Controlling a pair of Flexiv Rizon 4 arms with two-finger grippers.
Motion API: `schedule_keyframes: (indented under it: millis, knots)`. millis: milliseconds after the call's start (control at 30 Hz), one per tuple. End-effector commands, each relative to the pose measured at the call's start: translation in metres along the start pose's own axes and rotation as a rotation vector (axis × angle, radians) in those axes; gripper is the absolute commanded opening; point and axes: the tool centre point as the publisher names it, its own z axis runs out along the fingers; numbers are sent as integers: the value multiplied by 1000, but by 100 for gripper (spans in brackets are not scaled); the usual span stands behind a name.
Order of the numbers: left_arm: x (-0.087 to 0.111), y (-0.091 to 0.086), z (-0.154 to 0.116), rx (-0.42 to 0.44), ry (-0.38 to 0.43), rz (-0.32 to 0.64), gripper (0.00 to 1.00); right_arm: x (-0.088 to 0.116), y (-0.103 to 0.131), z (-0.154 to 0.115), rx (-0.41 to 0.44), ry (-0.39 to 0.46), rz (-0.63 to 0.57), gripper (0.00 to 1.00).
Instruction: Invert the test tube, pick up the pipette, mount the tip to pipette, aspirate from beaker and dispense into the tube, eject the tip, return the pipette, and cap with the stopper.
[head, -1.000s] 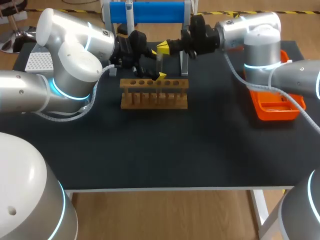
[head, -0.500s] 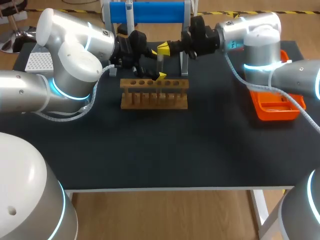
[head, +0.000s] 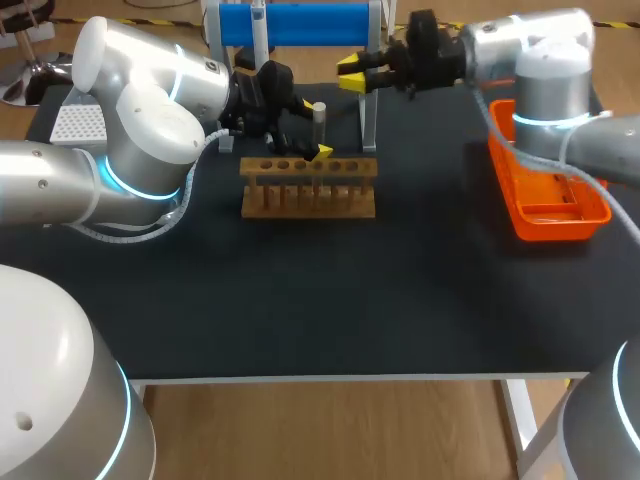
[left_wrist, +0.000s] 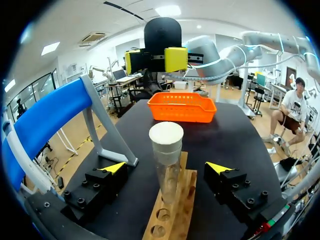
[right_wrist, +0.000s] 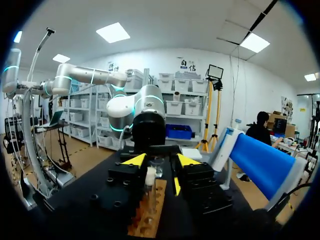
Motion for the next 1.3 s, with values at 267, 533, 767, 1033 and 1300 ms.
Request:
schedule_keyframes:
  millis: [267,533,767,1033,1300]
  knots:
    - [0,0,-2,-1,3,0,100,53,-30,-78,187,-187,32,100]
    - [0,0,-2,-1,3,0,100,55,-42,-82,261,-250,70,100]
    - [0,0,-2,-1,3,0,100,55,-42,-82,261,-250,70,100]
    - [-6,-2,-25,-41,-3,16,100,55,-42,-82,261,-250,70,100]
    - [-10,6,-93,-90,-155,-22,100,55,-42,-82,261,-250,70,100]
